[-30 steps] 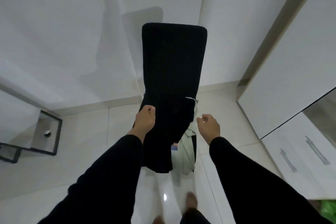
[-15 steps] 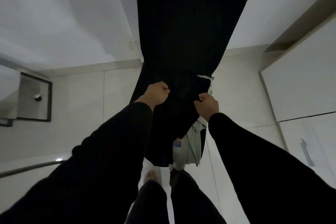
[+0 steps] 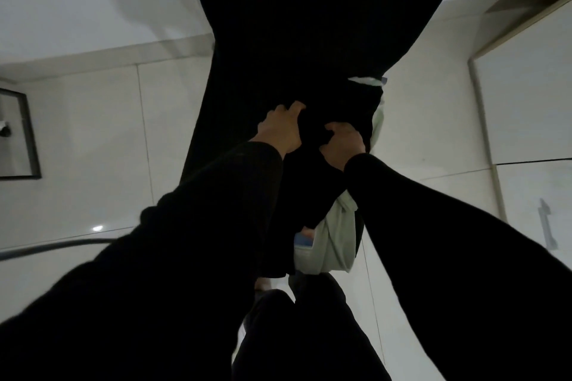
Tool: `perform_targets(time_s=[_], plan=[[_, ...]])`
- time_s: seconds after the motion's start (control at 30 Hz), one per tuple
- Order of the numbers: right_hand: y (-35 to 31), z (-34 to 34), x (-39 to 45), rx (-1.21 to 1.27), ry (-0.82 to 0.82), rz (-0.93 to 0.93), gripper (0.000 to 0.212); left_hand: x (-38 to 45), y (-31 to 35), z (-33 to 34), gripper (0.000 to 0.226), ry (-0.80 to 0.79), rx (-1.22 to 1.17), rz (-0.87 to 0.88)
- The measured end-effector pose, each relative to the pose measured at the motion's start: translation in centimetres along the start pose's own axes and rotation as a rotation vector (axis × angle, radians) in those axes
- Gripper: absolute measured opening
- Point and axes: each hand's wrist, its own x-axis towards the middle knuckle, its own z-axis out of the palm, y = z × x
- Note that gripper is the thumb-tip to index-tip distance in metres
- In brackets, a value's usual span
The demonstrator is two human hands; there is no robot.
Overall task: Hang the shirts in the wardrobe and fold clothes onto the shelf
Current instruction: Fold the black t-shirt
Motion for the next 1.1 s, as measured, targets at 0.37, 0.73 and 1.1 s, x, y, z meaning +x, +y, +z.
perform_targets(time_s=[0.37,0.73,1.1], plan=[[0.6,0.1,0.8,0.138,0.266,0.002,0.023,0.4,0.2,-0.1,0.034,0.187,-0.129,0.028],[-6.5,-12.9,-11.3,0.414,0.451,-0.172,0.015,-10.8,6.8,-12.6,0.023,0.283,-0.156,0.168],[-13.4,-22.5,-30.4,0.623,0.746,-0.37,0.02,-31.5,11.2,-23.9,0.028,0.473,-0.29,0.396]])
